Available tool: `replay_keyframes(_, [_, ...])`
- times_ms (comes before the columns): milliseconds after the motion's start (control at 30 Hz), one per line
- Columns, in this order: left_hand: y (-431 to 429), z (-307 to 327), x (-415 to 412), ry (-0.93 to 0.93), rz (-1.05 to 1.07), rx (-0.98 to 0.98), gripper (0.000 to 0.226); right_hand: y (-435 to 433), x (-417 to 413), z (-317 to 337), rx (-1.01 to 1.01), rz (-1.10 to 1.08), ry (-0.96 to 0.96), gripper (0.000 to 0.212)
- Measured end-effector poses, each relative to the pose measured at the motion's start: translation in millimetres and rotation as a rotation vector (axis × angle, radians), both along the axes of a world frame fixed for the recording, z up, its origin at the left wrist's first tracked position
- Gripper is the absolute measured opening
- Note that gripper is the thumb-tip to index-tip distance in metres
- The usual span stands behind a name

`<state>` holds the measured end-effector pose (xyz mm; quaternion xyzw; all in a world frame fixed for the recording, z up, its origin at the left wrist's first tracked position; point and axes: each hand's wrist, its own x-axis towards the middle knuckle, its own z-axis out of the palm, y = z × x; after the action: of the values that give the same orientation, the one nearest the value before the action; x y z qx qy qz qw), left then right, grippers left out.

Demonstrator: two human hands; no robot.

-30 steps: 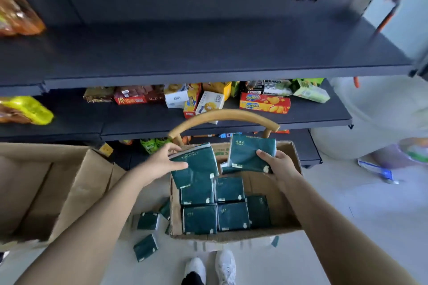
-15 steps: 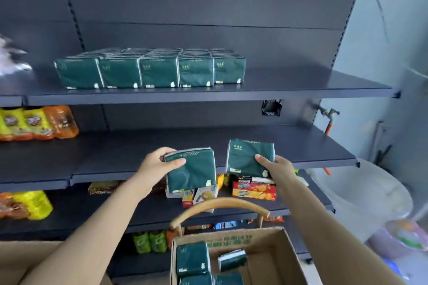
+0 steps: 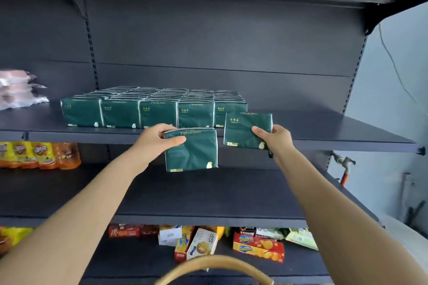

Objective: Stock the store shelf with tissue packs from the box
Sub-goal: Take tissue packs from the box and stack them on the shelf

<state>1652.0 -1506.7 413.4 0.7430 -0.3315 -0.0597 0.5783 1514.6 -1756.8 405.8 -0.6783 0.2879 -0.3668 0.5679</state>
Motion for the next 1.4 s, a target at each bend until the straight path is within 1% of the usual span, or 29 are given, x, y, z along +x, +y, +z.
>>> replay_keyframes(133, [-27,7,15,-0.006,0.058,0.007,0.017,-35,49,12,-0.111,0.048,0.044,0.029])
replay_keyframes(300, [-55,10,29,-0.002,0.135,-0.029,0.019,-68,104,6,-0.240,0.042,0.148,0.039])
replay_keyframes(467, [-74,8,29,-0.043,0.133,0.025,0.023,-87,133,-15,-0.296,-0.008,0.192,0.061])
replay_keyframes(633, [-84,3,28,-0.043,0.132,0.055,0.027,-91,141,-20,-0.321,0.003,0.280,0.062])
replay_keyframes(767, [-88,8,25,-0.057,0.123,0.063,0.026,-88,129,-5,-0.276,0.058,0.367,0.049])
replay_keyframes(833, [-92,11,21,-0.070,0.112,0.050,0.023,-82,113,3,-0.284,0.037,0.316,0.053])
replay_keyframes(900, [-98,15,16,-0.089,0.099,0.041,0.023,-69,87,11,-0.250,0.004,0.181,0.058])
replay_keyframes(967, [-106,19,12,-0.117,0.087,0.028,0.023,-56,60,13,-0.127,0.086,-0.012,0.052])
replay_keyframes(1033, [-117,23,5,-0.129,0.062,0.018,0.022,-43,35,10,-0.089,0.204,-0.119,0.043])
replay_keyframes(1133, [-139,29,-5,-0.162,0.017,0.002,0.024,-38,15,2,-0.174,0.262,-0.120,0.031])
replay_keyframes(1233, [-163,35,-14,-0.199,-0.029,-0.008,0.025,-50,8,1,-0.232,0.207,-0.110,0.028])
replay_keyframes(1333, [-186,38,-17,-0.263,-0.047,-0.016,0.016,-76,4,8,-0.214,0.158,-0.131,0.023])
replay_keyframes(1367, [-193,38,-16,-0.304,-0.033,-0.023,0.011,-86,4,12,-0.210,0.158,-0.141,0.021])
replay_keyframes(1400, [-200,38,-13,-0.357,-0.011,-0.015,0.011,-96,4,15,-0.206,0.151,-0.145,0.020])
